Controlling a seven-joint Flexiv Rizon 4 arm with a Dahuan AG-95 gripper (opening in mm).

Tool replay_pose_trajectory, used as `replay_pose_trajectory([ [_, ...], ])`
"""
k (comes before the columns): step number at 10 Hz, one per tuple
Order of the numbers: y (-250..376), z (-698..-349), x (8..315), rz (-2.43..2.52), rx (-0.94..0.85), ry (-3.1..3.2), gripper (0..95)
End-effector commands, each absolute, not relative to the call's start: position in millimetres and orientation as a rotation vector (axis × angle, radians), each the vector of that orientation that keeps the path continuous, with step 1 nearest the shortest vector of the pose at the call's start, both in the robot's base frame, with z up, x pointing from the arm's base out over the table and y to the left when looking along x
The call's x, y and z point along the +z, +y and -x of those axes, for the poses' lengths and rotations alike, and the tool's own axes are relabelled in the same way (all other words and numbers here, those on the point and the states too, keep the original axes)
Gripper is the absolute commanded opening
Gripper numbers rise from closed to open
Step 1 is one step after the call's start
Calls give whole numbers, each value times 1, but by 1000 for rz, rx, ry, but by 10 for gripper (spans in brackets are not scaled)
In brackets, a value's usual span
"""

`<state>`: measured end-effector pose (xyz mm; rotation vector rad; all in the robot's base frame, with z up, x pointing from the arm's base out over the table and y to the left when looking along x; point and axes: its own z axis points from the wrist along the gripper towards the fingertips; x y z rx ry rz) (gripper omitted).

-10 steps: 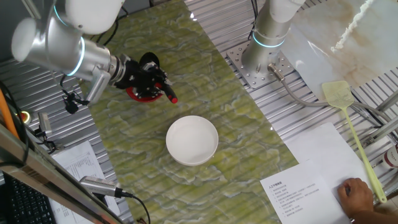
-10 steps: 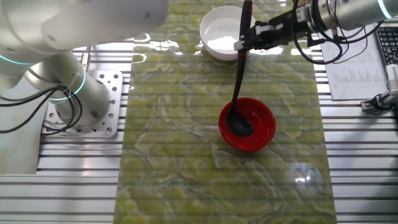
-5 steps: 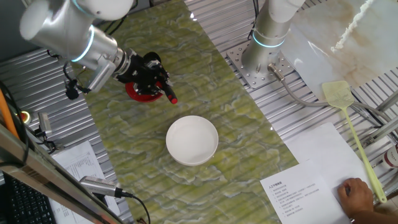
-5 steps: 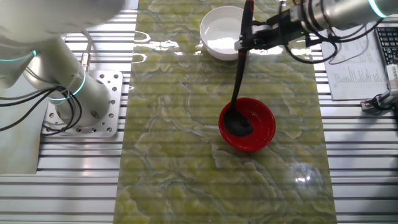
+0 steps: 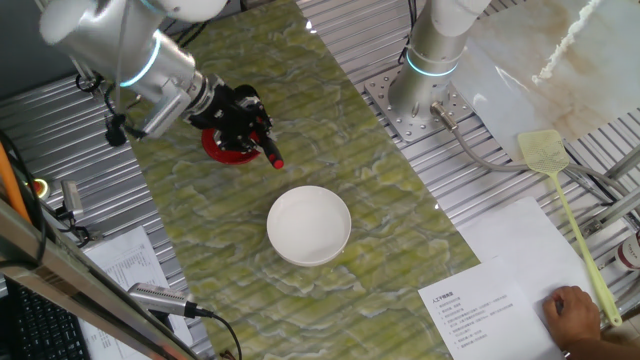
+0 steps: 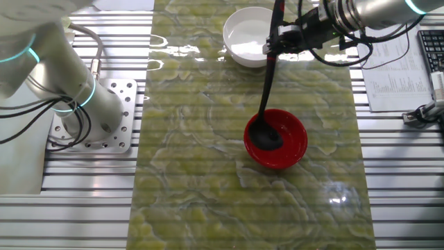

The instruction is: Scoop water with a large spoon from one bowl to another

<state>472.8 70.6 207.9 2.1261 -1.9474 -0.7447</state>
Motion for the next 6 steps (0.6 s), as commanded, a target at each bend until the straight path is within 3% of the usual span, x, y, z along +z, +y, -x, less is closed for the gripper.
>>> replay_pose_trajectory([
  [1,75,-472,209,-2100,-701,-2038,0],
  [6,77,-473,209,-2139,-537,-2208,0],
])
